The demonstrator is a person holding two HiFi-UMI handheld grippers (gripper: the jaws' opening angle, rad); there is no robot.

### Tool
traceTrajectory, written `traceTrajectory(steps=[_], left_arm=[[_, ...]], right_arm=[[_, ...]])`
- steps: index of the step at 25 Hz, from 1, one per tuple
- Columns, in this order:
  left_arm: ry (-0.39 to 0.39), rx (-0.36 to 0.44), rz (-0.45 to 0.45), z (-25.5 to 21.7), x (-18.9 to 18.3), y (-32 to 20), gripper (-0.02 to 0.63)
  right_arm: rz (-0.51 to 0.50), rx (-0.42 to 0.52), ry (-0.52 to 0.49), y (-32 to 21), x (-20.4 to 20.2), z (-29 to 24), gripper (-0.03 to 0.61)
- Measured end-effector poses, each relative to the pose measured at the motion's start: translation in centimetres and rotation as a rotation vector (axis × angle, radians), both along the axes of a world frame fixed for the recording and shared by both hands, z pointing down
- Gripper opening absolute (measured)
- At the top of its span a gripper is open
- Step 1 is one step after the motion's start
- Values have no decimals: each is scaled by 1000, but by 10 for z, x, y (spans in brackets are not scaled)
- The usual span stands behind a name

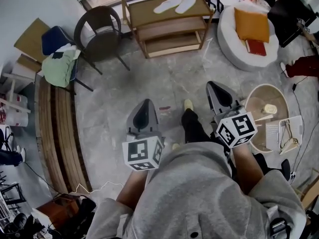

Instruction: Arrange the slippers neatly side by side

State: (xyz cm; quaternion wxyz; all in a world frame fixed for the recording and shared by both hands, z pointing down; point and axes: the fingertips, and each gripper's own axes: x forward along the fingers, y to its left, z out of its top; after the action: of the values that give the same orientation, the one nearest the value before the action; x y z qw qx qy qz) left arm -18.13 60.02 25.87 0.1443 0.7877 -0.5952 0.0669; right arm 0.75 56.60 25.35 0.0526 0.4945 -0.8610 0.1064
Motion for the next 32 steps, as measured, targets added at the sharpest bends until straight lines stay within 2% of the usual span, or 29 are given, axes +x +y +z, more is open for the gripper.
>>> traceTrajectory(steps=[10, 16, 32], left_arm=[[1, -41, -2, 13, 17, -85, 15], [-1, -58, -33, 13, 25, -136, 15], [-43, -63, -61, 6, 76, -273, 15]], right_arm=[[-17, -46, 18, -81, 14, 20, 25], [-45, -57, 34, -134, 22, 24, 25], [-70, -64, 9, -268, 76, 26, 26]])
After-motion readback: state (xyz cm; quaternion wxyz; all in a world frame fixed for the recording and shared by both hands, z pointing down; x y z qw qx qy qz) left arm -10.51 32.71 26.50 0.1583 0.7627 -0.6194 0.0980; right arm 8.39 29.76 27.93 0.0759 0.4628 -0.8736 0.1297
